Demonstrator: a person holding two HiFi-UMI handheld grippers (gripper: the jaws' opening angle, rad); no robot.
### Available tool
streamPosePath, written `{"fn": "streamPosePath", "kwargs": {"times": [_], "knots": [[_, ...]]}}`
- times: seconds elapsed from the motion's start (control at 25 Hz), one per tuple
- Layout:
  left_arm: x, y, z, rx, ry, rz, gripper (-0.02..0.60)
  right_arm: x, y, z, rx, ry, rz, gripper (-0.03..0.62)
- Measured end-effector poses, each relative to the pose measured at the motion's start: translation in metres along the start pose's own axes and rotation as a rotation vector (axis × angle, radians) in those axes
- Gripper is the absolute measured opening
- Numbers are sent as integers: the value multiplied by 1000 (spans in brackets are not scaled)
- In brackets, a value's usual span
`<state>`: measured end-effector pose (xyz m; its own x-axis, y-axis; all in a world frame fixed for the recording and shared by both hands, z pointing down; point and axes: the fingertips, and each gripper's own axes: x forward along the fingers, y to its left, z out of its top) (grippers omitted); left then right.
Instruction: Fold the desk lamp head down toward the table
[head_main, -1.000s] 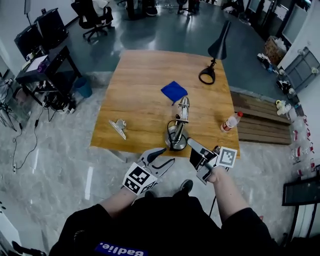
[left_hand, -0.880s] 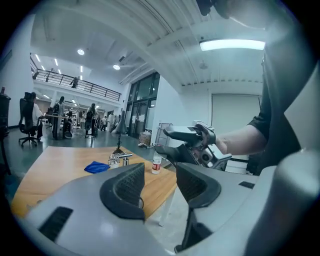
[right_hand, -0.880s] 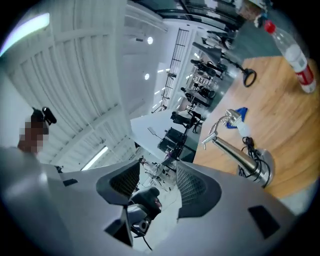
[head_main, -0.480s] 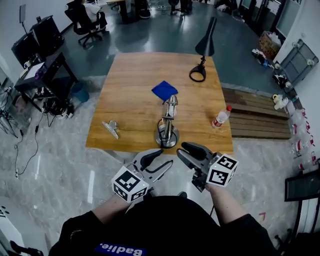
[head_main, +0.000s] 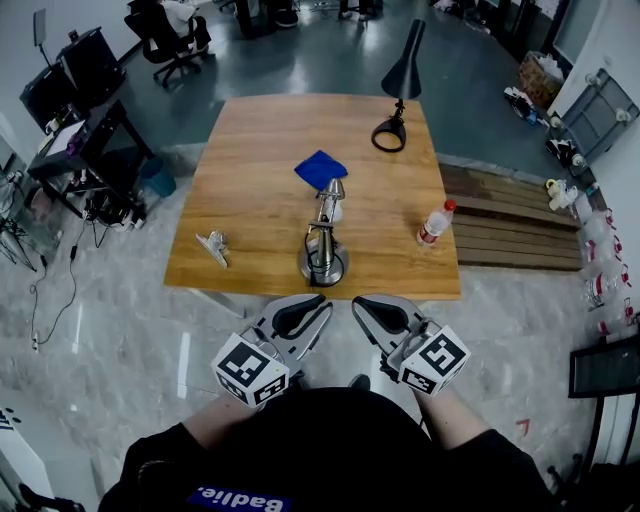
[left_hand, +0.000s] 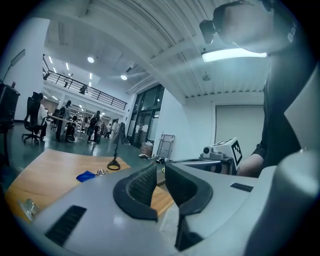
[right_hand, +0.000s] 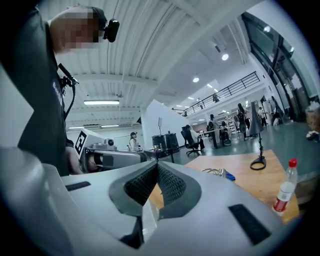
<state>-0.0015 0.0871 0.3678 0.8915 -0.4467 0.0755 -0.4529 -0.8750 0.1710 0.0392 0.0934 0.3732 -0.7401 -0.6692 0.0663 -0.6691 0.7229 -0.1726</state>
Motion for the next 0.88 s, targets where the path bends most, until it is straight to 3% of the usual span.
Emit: {"fn": "streamPosePath", "kwargs": {"times": [0.12, 0.88], "knots": [[-2, -6, 7, 9, -36, 3, 9, -2, 7, 3, -43, -8, -1, 6], [-13, -12, 2, 3, -34, 6, 8, 7, 30, -6, -70, 7, 21, 5]]}}
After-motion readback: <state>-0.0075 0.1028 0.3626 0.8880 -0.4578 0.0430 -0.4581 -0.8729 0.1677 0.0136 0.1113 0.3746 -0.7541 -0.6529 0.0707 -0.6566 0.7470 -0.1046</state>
